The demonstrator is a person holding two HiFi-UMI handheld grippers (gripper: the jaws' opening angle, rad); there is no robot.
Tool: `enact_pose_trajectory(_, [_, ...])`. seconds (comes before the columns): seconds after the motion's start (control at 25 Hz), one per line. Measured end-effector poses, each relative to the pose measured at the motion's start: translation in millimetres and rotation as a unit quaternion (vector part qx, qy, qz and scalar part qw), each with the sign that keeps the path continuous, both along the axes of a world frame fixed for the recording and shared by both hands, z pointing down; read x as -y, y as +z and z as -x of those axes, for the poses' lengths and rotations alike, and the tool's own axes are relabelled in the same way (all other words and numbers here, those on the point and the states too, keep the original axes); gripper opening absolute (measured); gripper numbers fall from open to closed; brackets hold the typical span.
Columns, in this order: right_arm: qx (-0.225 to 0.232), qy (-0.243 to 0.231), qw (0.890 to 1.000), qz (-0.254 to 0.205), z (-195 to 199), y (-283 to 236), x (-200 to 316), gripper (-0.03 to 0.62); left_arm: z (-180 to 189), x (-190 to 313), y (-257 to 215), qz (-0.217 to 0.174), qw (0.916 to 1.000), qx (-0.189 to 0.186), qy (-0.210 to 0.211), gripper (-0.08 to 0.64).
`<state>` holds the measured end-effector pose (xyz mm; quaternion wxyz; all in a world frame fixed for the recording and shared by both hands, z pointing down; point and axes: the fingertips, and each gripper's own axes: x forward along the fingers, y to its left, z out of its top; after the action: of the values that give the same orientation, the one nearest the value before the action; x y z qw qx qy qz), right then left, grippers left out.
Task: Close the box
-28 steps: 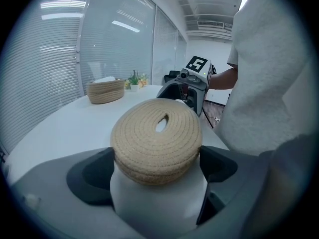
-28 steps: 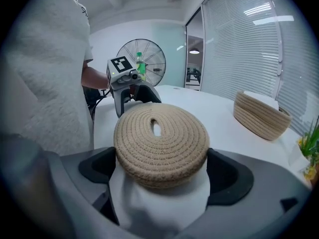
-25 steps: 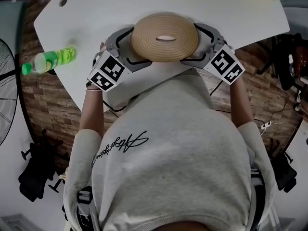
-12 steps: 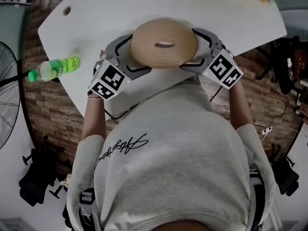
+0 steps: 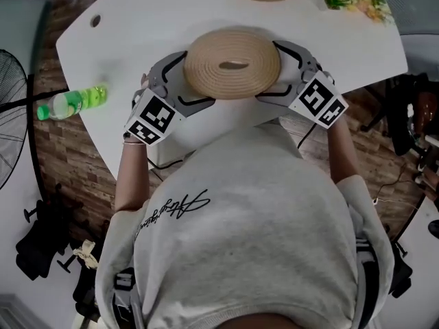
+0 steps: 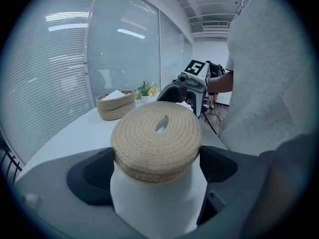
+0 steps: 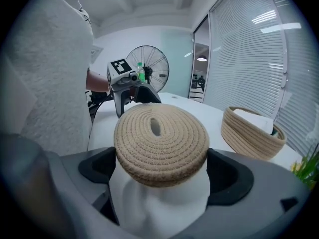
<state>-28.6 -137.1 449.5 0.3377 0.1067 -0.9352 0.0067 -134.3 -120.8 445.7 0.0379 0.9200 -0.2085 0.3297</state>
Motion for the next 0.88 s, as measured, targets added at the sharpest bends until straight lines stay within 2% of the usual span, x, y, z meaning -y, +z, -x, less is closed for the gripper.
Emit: enact_pose_trajectory(0.88, [0.017,-0.005,1.0,-0.018,-61.5,-26.1,53.0,0.574,-62.1,52.0,-28.7,-0.023,0.9997,0.002,-0.003,0.529])
